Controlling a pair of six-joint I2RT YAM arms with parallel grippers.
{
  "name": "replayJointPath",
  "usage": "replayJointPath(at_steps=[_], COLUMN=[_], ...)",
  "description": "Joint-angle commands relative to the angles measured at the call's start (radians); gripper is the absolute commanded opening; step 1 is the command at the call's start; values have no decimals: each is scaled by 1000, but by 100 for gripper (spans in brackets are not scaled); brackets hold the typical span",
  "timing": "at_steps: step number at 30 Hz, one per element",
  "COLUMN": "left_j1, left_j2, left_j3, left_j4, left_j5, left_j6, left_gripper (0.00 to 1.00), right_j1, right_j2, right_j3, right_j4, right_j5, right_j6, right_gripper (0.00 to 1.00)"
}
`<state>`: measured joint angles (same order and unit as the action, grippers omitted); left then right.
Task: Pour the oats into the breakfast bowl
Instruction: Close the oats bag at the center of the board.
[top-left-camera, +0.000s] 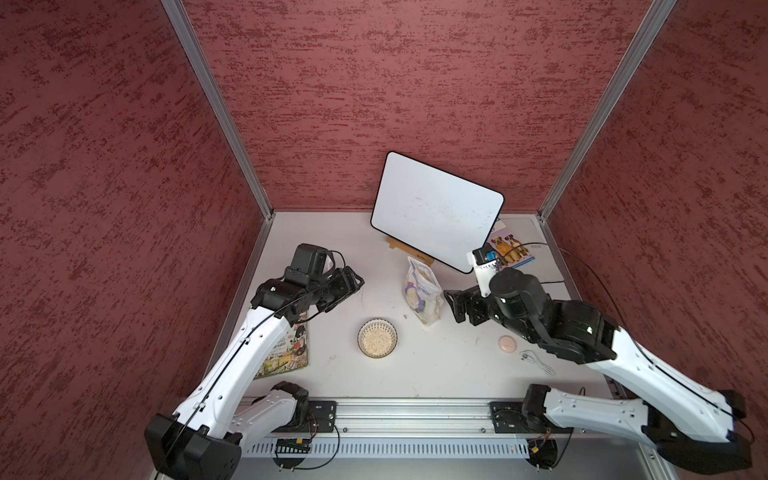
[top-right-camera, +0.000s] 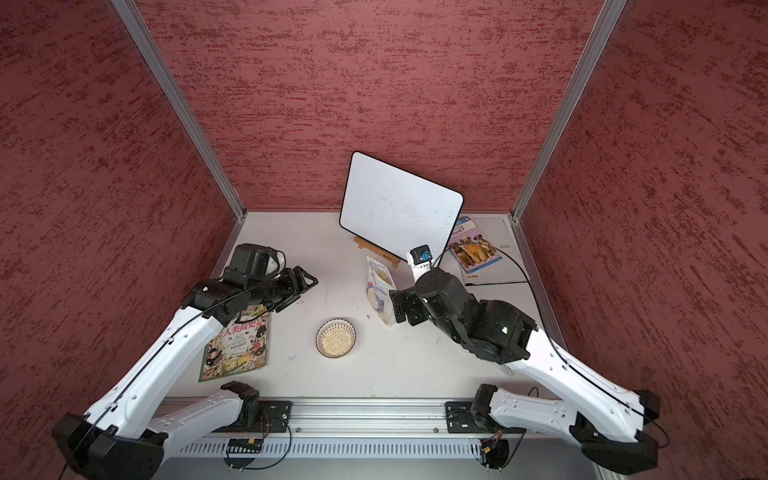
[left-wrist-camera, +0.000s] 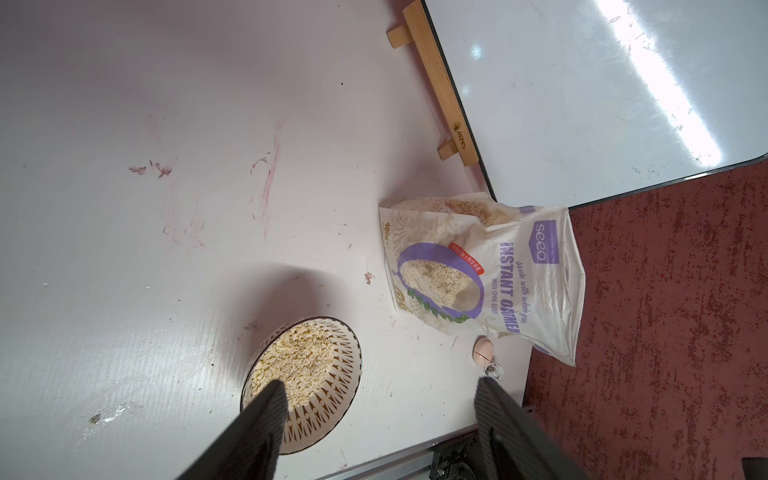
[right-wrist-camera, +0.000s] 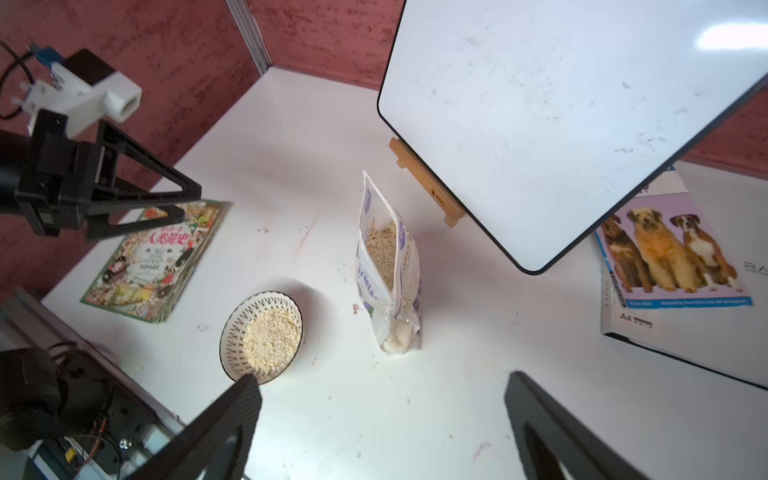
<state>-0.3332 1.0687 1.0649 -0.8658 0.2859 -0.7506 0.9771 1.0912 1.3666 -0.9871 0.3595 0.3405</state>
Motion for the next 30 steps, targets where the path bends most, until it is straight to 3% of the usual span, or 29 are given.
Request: replayJointPath(at_steps=[1,3,8,13,18,27,30], left_j1=[-10,-12,-16,-21,-24,-28,-30], left_j2=[14,16,16,16,19,14,12], left_j3=[28,35,37,35,32,30,25], left_j4=[-20,-18,-16,-16,-12,-14,-16], left_j5=[-7,-8,-4,0,5,6,6], left_j6=[57,60,70,75,73,67,67], left_gripper=[75,75,74,75,75,75,75], right_j1=[-63,-103,-164,-210,-216,-216,-218], right_j2=[189,287,414,448,487,519,528], right_j3=[108,172,232,250,264,275,276], right_j4=[-258,-290,-279,-249,-221,-200,-202], right_j5=[-140,-196,-198,-216,-272,-324,-316], right_j6=[-106,-127,-182,-218,-236,-247,-251], right_gripper=[75,54,53,45,36,35,27])
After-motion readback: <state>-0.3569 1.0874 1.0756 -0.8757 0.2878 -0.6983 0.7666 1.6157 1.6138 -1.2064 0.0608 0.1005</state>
